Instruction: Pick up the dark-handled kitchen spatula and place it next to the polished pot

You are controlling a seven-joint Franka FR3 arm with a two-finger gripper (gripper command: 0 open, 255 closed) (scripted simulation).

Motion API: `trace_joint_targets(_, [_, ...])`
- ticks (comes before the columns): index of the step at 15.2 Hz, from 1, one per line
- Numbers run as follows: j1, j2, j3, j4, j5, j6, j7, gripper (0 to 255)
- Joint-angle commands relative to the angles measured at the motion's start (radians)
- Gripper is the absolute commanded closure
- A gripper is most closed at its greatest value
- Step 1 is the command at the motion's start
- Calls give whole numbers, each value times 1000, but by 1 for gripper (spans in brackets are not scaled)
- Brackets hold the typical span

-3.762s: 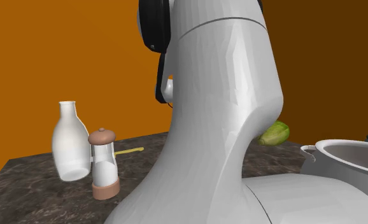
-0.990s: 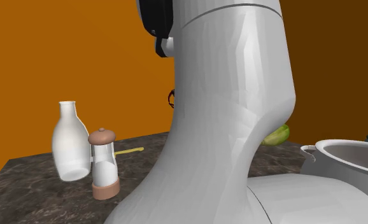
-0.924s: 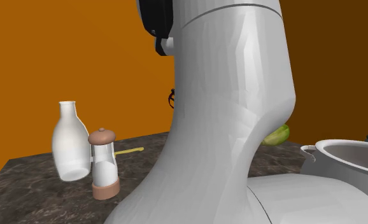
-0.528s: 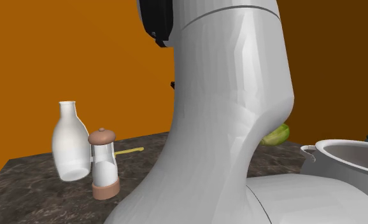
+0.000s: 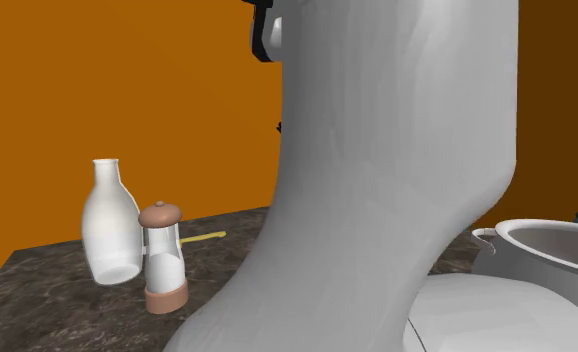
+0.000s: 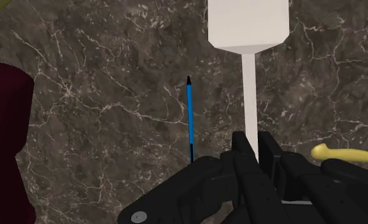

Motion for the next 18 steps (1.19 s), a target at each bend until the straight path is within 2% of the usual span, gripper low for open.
trace_joint_targets(1, [-2,-85,-5,-112,-12,28,-8,255])
trace_joint_targets(9, [-35,-383,-34,-440,-65,60,-57,255])
trace_joint_targets(18, [-102,-698,-78,-701,-140,11,-129,255])
